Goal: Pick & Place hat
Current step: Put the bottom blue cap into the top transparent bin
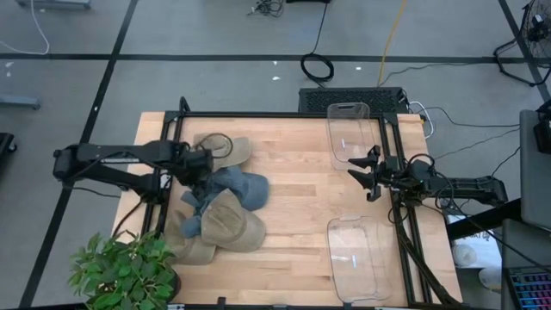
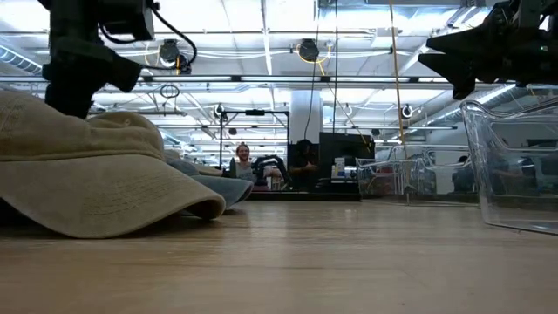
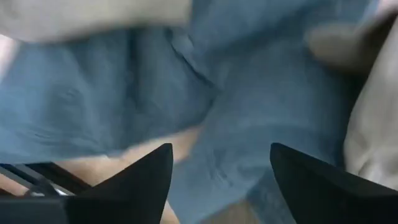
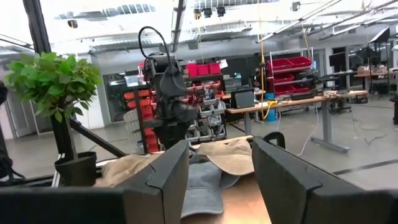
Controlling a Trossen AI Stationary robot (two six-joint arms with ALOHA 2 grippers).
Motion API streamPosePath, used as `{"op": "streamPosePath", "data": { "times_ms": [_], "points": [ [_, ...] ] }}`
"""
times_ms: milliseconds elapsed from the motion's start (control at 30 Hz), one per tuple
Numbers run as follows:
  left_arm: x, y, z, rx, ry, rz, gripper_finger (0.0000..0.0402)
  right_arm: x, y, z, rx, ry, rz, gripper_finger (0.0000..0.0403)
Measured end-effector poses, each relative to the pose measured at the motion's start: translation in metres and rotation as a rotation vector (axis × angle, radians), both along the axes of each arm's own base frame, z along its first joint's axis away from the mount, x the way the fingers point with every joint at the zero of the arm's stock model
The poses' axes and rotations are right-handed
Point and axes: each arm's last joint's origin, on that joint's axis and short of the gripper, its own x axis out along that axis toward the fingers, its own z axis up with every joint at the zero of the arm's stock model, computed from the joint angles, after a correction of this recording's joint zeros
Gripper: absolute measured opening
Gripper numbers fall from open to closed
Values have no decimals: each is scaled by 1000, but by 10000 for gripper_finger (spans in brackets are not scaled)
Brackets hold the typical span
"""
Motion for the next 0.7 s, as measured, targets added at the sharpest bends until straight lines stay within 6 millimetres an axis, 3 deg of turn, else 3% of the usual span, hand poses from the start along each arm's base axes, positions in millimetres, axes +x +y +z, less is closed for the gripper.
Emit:
{"op": "streamPosePath", "data": {
  "times_ms": [167,333,700],
  "points": [
    [6,-8,-4,-35,8,-77,265,1,0,-3,20,27,5,167],
    [6,-14,-4,48,14,-175,233,1,0,-5,25,54,5,167],
    [8,-22,-5,114,11,-156,186,1,0,-6,26,65,5,167]
  ]
}}
